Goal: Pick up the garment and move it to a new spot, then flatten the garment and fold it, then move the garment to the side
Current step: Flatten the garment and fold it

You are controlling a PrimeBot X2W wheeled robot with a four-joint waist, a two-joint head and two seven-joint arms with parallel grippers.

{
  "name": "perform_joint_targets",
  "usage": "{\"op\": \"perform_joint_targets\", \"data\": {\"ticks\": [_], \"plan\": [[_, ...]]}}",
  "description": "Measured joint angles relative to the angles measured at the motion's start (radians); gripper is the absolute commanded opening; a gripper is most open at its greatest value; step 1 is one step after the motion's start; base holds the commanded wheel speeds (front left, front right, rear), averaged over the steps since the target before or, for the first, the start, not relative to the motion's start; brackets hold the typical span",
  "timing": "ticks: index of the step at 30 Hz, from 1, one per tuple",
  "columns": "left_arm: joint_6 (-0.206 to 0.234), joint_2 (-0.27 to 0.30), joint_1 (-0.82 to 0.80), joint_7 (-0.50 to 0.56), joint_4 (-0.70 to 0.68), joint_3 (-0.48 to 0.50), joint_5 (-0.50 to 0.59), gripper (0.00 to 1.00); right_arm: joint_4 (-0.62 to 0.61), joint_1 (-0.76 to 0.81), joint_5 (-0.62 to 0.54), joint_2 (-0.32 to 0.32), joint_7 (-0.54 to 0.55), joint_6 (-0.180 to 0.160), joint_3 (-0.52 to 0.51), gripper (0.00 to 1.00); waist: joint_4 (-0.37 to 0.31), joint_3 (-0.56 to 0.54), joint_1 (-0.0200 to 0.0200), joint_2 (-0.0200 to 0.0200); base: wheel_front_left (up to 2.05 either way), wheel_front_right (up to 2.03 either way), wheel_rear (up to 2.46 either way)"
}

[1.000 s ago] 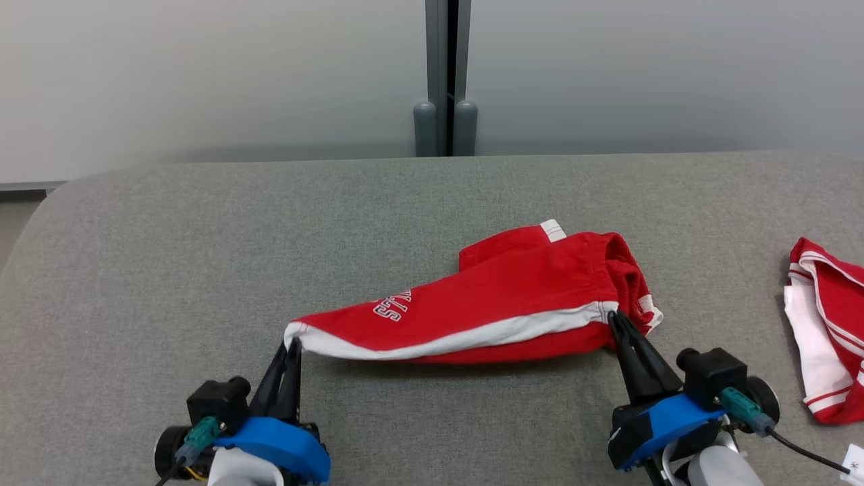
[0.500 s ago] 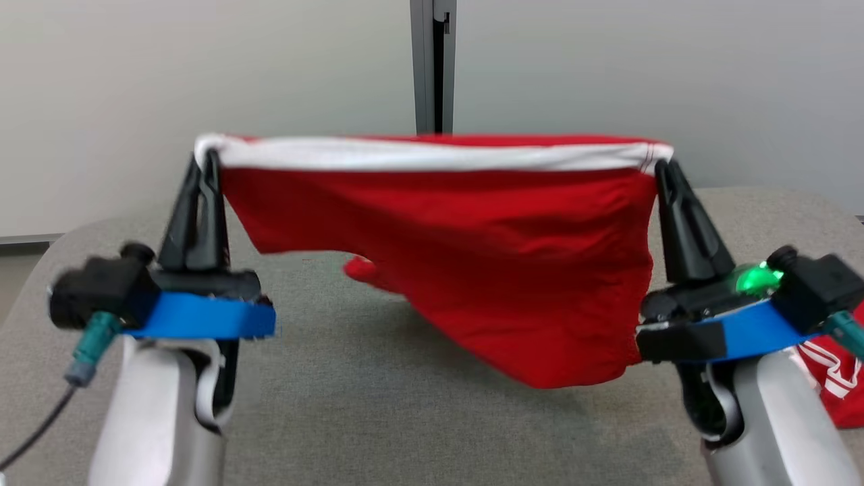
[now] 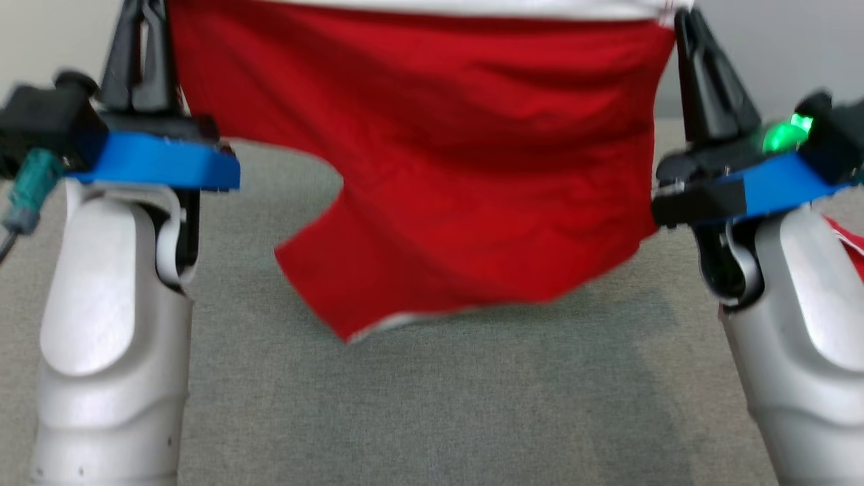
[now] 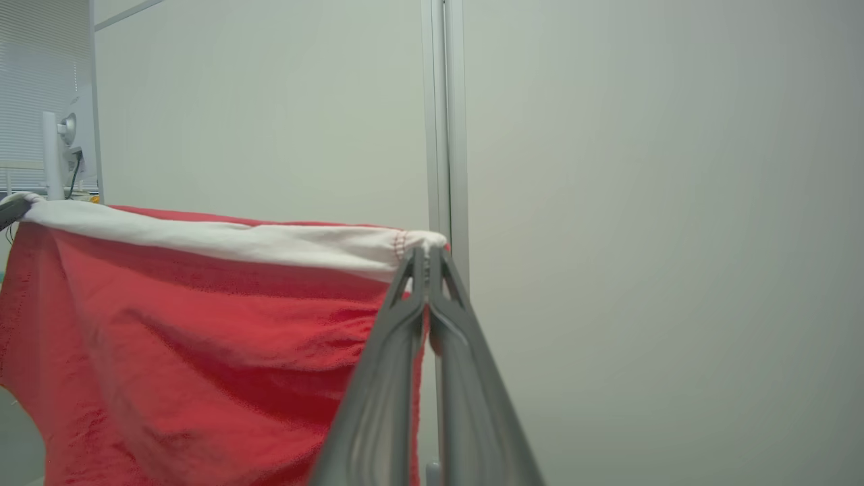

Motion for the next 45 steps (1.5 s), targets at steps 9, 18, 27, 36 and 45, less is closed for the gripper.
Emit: {"op": "perform_joint_targets", "data": {"ticks": [9,18,27,36,45], "plan": [[0.017,-0.017,-0.228,-0.004,0.078,0.022,0.011,0.0,0.114,-0.285,-0.145,0.022,0.0,0.0,-0.078,0.0,0.051,0.14,0.0001,0.0001,0.0,0.0,0.0],[0.005,-0.055,0.102,-0.005,0.166,0.051,-0.022,0.0,0.14,-0.014,-0.167,-0.002,0.0,0.001,0.022,0.0,0.09,0.127,-0.0003,0.0001,0.0,0.0,0.0],[-0.008,-0.074,0.403,-0.004,0.256,0.055,-0.033,0.0,0.122,0.356,-0.109,0.037,0.0,0.0,0.085,0.0,0.093,0.061,-0.0004,-0.0002,0.0,0.0,0.0],[0.0,-0.078,0.588,-0.004,0.281,0.028,-0.069,0.0,0.089,0.551,-0.035,0.052,0.0,0.0,0.162,0.0,0.093,-0.042,-0.0004,-0.0002,0.0,0.0,0.0],[0.008,-0.077,0.728,-0.004,0.26,0.037,-0.057,0.0,0.069,0.737,0.015,0.047,0.0,0.0,0.196,0.0,0.097,-0.148,-0.0005,-0.0004,0.0,0.0,0.0]]}}
